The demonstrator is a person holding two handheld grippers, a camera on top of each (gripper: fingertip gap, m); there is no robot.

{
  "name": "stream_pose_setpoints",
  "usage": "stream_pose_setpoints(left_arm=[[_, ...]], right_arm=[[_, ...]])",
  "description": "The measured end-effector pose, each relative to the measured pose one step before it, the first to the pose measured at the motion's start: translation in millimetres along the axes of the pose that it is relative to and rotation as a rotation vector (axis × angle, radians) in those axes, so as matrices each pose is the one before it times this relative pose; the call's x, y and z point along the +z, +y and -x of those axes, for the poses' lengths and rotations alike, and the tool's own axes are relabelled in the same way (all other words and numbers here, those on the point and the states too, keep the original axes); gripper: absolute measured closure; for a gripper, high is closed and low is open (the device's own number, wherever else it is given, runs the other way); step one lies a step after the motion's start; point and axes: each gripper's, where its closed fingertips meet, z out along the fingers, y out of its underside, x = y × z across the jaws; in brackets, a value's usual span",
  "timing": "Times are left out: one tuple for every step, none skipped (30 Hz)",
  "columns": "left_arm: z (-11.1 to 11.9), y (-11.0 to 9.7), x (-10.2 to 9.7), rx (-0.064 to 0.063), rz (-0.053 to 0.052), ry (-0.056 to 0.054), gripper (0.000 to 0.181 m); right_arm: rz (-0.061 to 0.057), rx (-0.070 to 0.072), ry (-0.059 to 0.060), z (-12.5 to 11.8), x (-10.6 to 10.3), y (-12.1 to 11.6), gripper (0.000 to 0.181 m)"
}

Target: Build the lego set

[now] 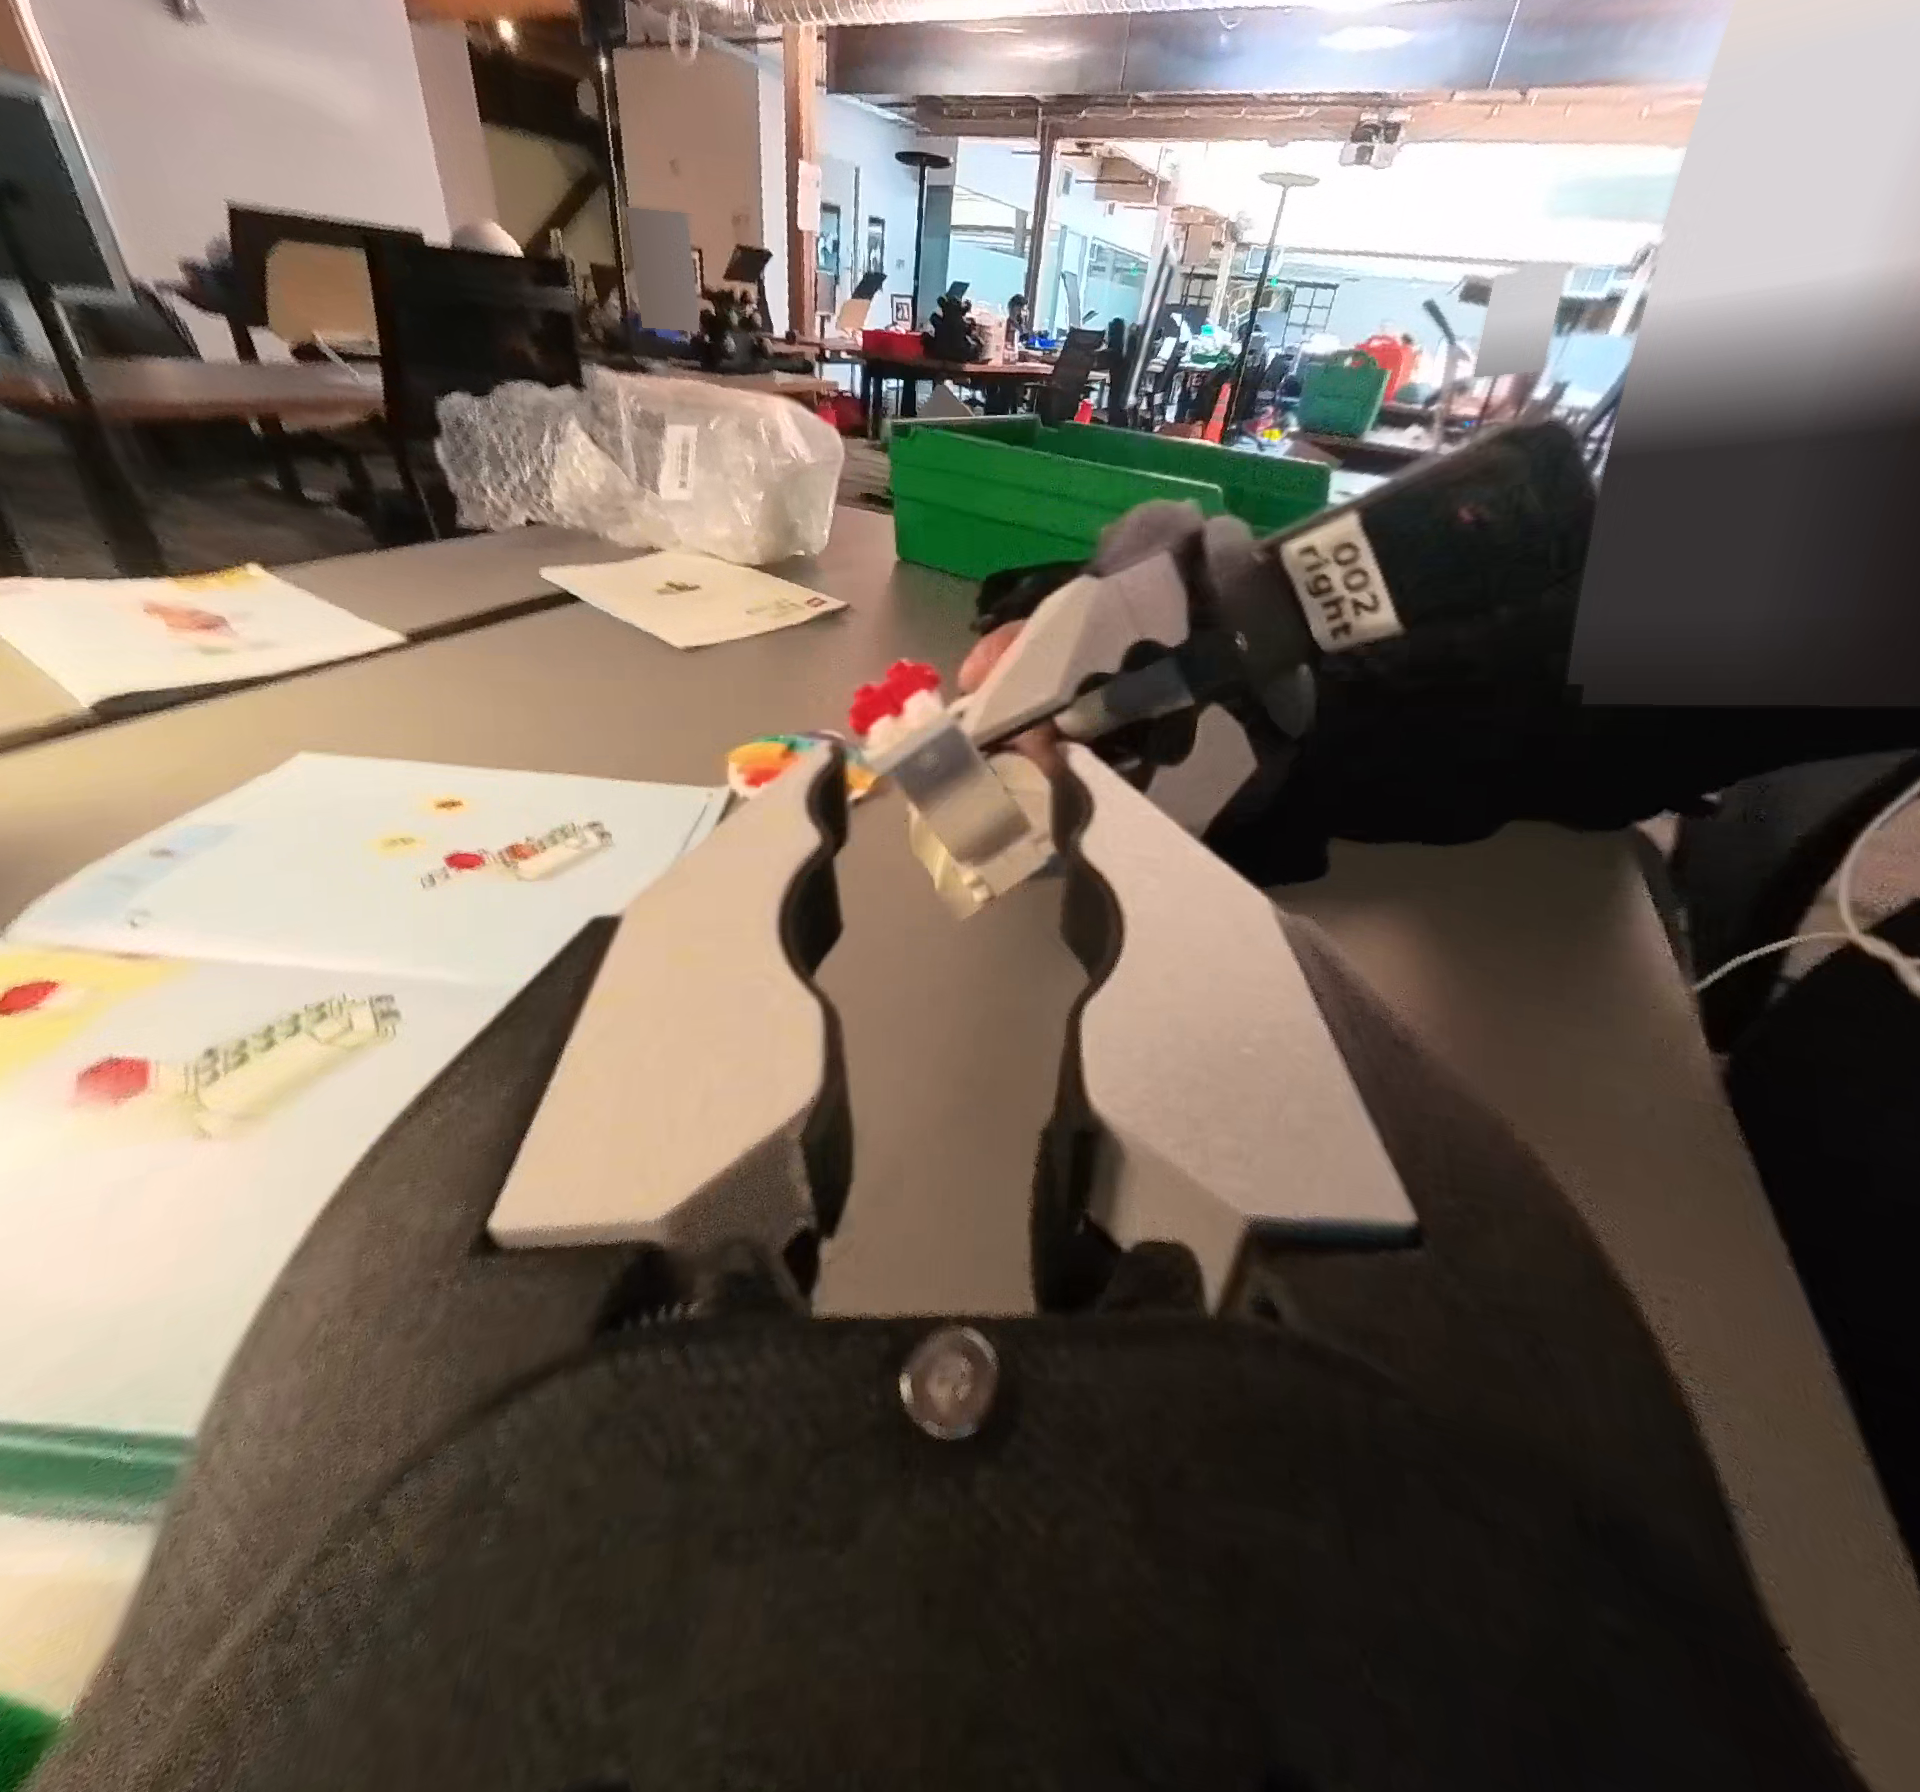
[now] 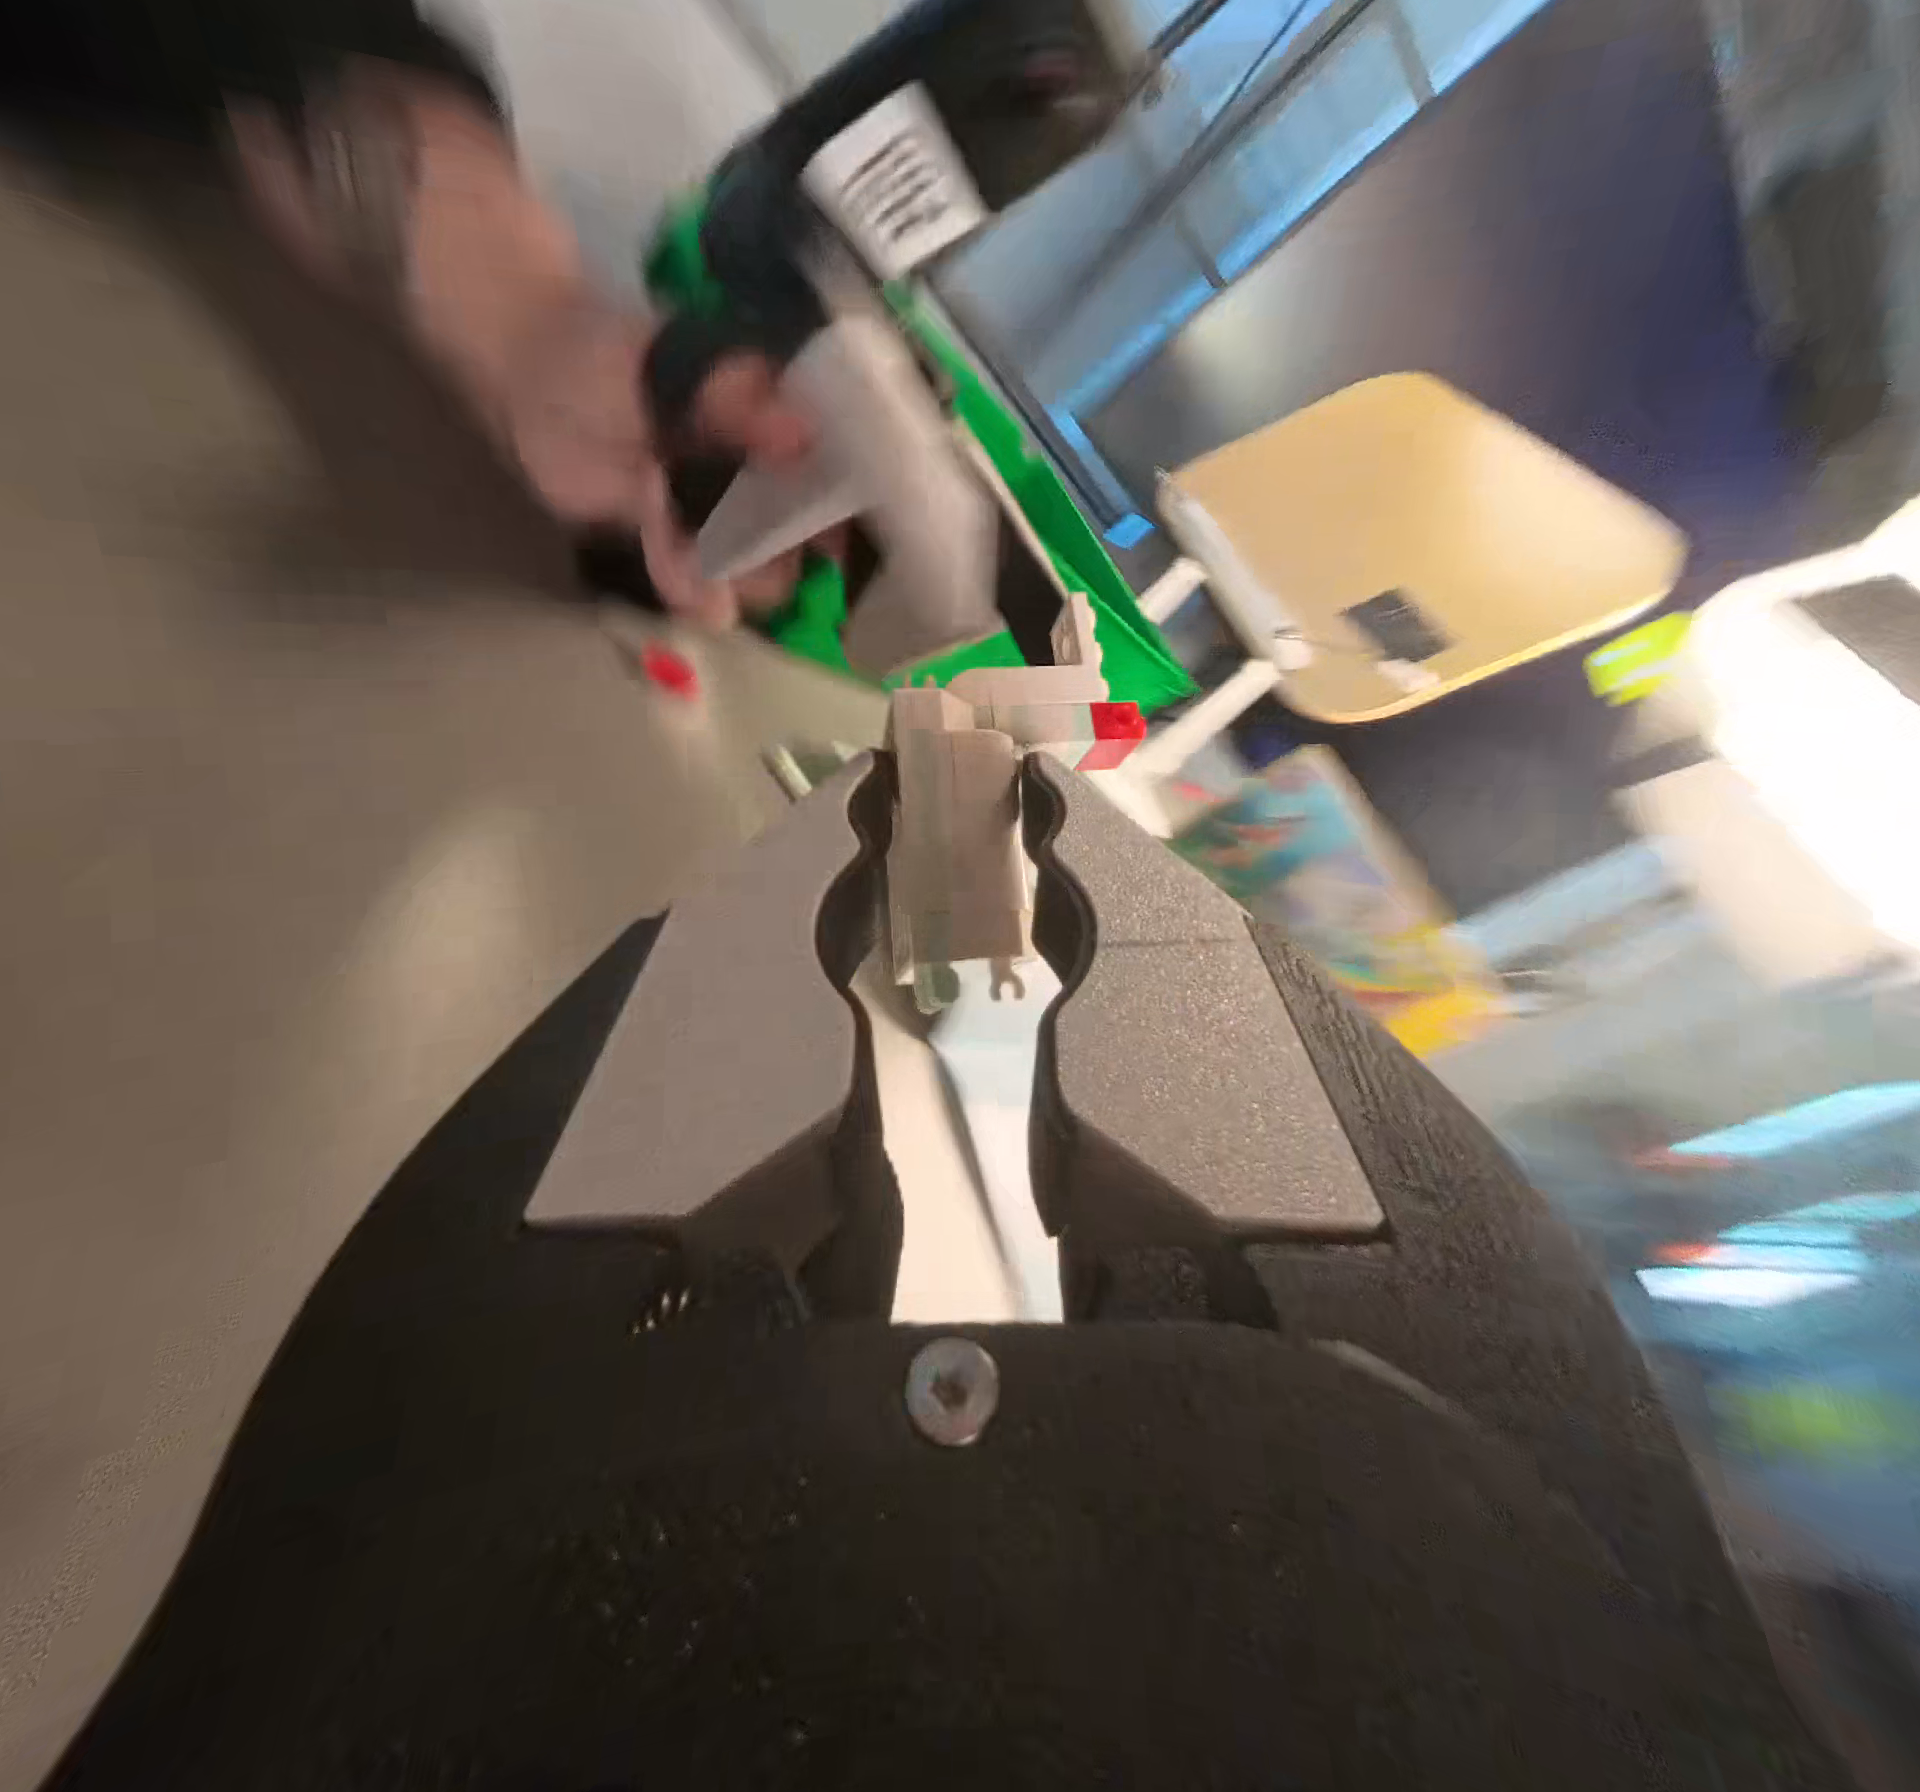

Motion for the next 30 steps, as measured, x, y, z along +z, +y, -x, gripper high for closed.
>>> stream_pose_setpoints(left_arm=[[1.95, 2.78, -0.01, -0.0278, 0.0154, 0.0055, 0.150], [-0.69, 2.96, 0.43, -0.0242, 0.0161, 0.0189, 0.156], [-2.11, 2.16, 0.87, -0.0213, 0.0102, 0.0242, 0.159], [-0.58, 1.80, 0.94, -0.0101, 0.0097, 0.0082, 0.162], [0.77, 0.98, 0.36, 0.0022, 0.0080, -0.0037, 0.162], [0.53, 1.11, 0.46, 0.0064, 0.0103, -0.0060, 0.163], [0.63, 0.91, 0.32, 0.0118, 0.0078, -0.0103, 0.163], [0.63, 0.60, -0.13, 0.0206, 0.0060, -0.0127, 0.164], [0.71, 0.57, -0.31, 0.0318, 0.0075, -0.0159, 0.164], [1.46, 1.38, -0.12, 0.0302, 0.0132, -0.0211, 0.165], [1.23, 0.46, -0.26, 0.0258, 0.0080, -0.0187, 0.165], [0.45, -0.71, -0.71, 0.0213, 0.0026, -0.0113, 0.165], [1.28, -1.44, -1.20, 0.0262, -0.0012, -0.0163, 0.165], [2.67, -0.24, -1.32, 0.0280, 0.0062, -0.0220, 0.166], [3.89, 1.75, -1.13, 0.0173, 0.0159, -0.0228, 0.166], [3.26, 3.69, -0.65, 0.0036, 0.0233, -0.0126, 0.166], [1.99, 4.44, 0.01, -0.0055, 0.0242, -0.0045, 0.166], [0.31, 4.32, 0.74, -0.0075, 0.0232, 0.0049, 0.166], [-1.42, 4.38, 1.42, -0.0047, 0.0256, 0.0109, 0.166], [-2.98, 3.59, 2.02, -0.0017, 0.0247, 0.0150, 0.166], [-4.52, 2.54, 2.33, 0.0041, 0.0186, 0.0198, 0.166], [-5.15, 3.34, 2.92, 0.0093, 0.0256, 0.0222, 0.166], [-4.13, 4.15, 3.19, 0.0144, 0.0338, 0.0136, 0.166], [-3.32, 4.00, 3.17, 0.0202, 0.0329, 0.0069, 0.166], [-3.37, 3.05, 2.64, 0.0199, 0.0259, 0.0072, 0.166], [-2.88, 2.15, 1.98, 0.0146, 0.0194, 0.0052, 0.166], [-2.19, 0.51, 1.28, 0.0049, 0.0074, 0.0039, 0.166], [-1.59, -0.42, 0.61, -0.0032, 0.0005, 0.0025, 0.166], [-1.21, 0.51, 0.74, -0.0092, 0.0059, 0.0023, 0.166], [-0.42, 2.32, 1.44, -0.0115, 0.0190, -0.0003, 0.166]], right_arm=[[0.0102, -0.0511, 0.0090, 1.62, 0.70, 0.30, 0.159], [0.0075, -0.0345, 0.0144, -0.40, 0.44, -0.22, 0.159], [0.0122, -0.0262, 0.0164, -1.37, 0.46, 0.56, 0.158], [0.0110, -0.0190, 0.0087, -0.59, 0.18, 1.09, 0.158], [0.0055, -0.0121, 0.0006, 0.57, -0.03, 1.14, 0.159], [0.0032, -0.0082, 0.0009, 0.50, -0.10, 1.14, 0.159], [0.0036, -0.0059, 0.0000, 0.55, 0.09, 1.01, 0.158], [0.0013, 0.0021, -0.0069, 1.47, 0.03, 0.77, 0.158], [-0.0004, 0.0179, -0.0147, 2.12, 0.12, 0.84, 0.157], [0.0018, 0.0370, -0.0163, 1.04, 0.00, 1.43, 0.156], [0.0010, 0.0584, -0.0179, -0.43, -0.60, 1.67, 0.156], [-0.0065, 0.0756, -0.0152, -2.45, -1.13, 0.99, 0.155], [-0.0100, 0.0770, -0.0061, -4.17, -1.41, 1.27, 0.152], [-0.0071, 0.0658, 0.0047, -5.41, -1.76, 2.19, 0.148], [-0.0063, 0.0511, 0.0157, -6.56, -2.00, 2.73, 0.146], [-0.0107, 0.0405, 0.0303, -8.66, -2.69, 2.13, 0.148], [-0.0135, 0.0352, 0.0355, -9.67, -3.06, 1.30, 0.150], [-0.0083, 0.0346, 0.0313, -9.37, -2.97, 1.61, 0.152], [-0.0049, 0.0352, 0.0277, -9.00, -2.92, 2.04, 0.154], [-0.0115, 0.0346, 0.0205, -7.77, -2.99, 0.84, 0.156], [-0.0160, 0.0313, 0.0215, -7.51, -3.04, -0.12, 0.159], [-0.0078, 0.0238, 0.0298, -8.07, -2.66, 0.46, 0.163], [0.0000, 0.0154, 0.0312, -7.73, -2.04, 1.14, 0.166], [-0.0008, 0.0104, 0.0249, -5.96, -1.47, 0.83, 0.168], [-0.0025, 0.0098, 0.0195, -4.28, -0.87, 0.50, 0.169], [-0.0033, 0.0106, 0.0119, -2.52, -0.39, 0.23, 0.170], [-0.0023, 0.0100, -0.0008, -0.04, 0.12, 0.24, 0.170], [0.0006, 0.0061, -0.0080, 1.43, 0.57, 0.55, 0.170], [0.0006, 0.0001, -0.0111, 2.12, 0.73, 0.42, 0.170], [-0.0023, -0.0018, -0.0136, 2.64, 0.59, -0.16, 0.170]])
